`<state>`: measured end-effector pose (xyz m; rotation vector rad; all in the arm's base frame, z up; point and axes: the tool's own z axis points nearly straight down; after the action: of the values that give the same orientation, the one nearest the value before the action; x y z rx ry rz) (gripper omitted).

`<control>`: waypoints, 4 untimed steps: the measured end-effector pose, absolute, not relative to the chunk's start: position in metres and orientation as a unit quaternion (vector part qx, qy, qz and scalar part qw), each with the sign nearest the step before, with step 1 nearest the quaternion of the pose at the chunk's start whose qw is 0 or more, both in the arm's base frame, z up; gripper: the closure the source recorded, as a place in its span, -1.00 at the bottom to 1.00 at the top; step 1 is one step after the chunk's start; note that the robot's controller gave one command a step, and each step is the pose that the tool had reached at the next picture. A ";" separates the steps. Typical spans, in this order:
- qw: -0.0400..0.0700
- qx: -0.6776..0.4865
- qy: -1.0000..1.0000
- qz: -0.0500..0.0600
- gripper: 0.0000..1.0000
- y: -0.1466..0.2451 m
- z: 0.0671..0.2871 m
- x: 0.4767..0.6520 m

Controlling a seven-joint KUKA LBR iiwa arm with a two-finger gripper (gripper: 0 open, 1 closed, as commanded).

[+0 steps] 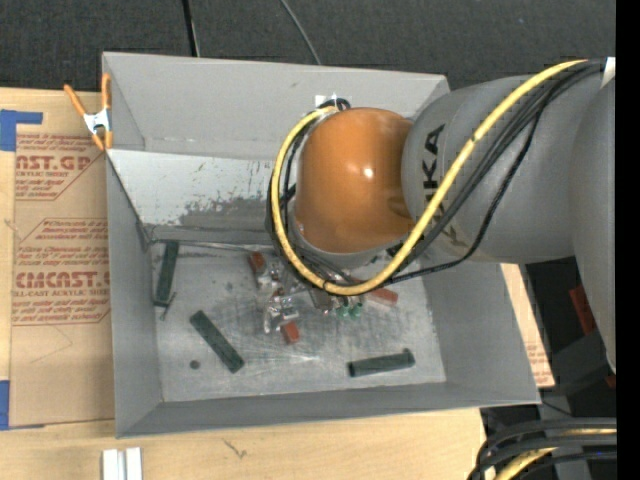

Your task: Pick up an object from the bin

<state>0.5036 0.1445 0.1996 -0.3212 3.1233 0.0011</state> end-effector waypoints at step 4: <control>-0.001 -0.106 0.994 0.000 -1.00 0.150 0.081 0.498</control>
Offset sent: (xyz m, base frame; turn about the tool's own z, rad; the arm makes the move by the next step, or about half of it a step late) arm 0.0000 0.0000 0.0000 0.0000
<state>0.4983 0.1496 0.0805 -0.3343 3.1255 0.0014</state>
